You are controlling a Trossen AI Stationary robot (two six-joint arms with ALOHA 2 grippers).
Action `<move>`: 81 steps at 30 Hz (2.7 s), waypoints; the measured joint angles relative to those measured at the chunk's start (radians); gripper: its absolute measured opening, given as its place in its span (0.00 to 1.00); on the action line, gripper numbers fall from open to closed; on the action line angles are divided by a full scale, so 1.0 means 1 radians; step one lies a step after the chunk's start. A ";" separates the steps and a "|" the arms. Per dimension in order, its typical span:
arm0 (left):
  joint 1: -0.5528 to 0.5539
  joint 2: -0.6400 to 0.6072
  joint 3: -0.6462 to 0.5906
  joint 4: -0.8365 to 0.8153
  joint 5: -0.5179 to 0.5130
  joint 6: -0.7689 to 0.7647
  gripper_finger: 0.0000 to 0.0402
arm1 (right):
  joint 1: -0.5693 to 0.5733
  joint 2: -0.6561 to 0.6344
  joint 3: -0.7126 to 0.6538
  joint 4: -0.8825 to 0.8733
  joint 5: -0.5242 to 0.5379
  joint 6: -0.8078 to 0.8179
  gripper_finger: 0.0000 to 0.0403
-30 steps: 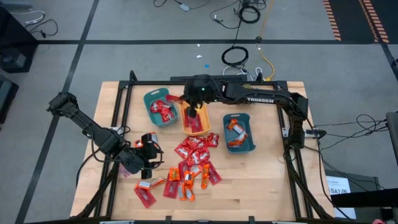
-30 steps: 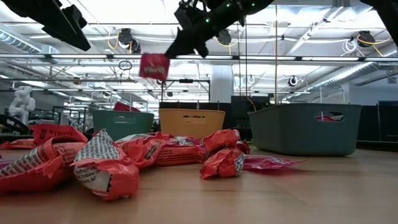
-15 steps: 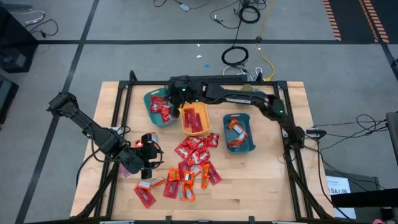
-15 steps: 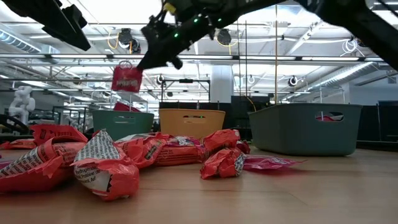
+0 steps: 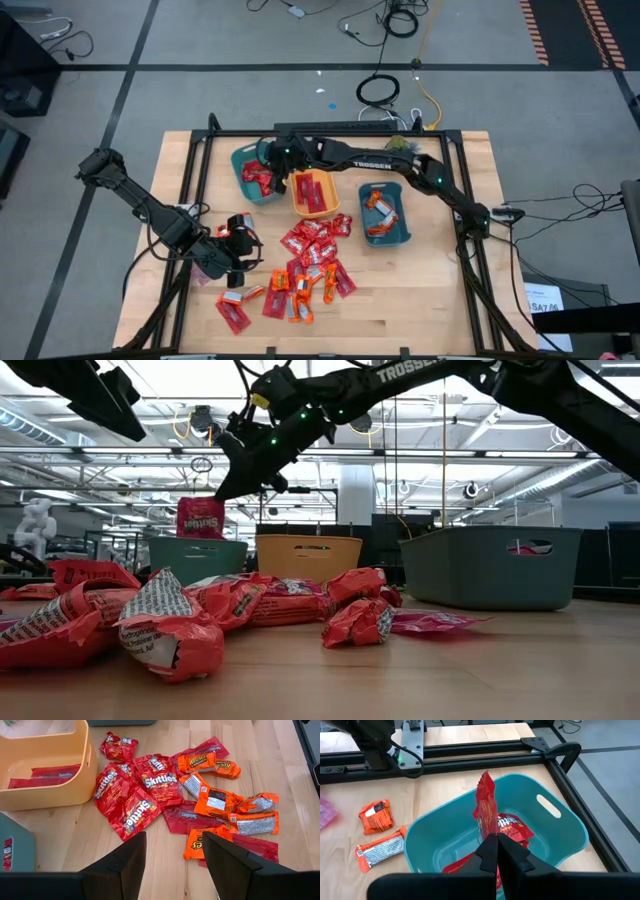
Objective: Sort candy
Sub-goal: Put the red pack of candy into the light blue bin, then put the orange wrapper chocolate into the dark blue bin
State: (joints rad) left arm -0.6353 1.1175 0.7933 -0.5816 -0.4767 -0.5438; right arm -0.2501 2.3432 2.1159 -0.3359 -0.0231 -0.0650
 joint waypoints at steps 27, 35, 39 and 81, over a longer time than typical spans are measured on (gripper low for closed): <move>0.000 0.000 0.000 0.008 0.000 -0.001 0.51 | -0.008 -0.006 0.000 -0.005 0.145 0.069 0.12; 0.000 0.000 0.000 0.029 0.000 -0.002 0.51 | -0.004 -0.079 0.000 -0.118 0.139 0.092 0.12; 0.000 0.000 0.000 0.040 0.000 -0.002 0.51 | 0.013 -0.147 0.000 -0.262 0.101 0.079 0.12; 0.000 0.000 0.000 0.051 0.005 0.000 0.51 | 0.637 -0.696 -0.932 -0.072 0.492 0.547 0.41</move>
State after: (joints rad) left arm -0.6353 1.1172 0.7933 -0.5304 -0.4717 -0.5438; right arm 0.3865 1.6476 1.1841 -0.4077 0.4690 0.4822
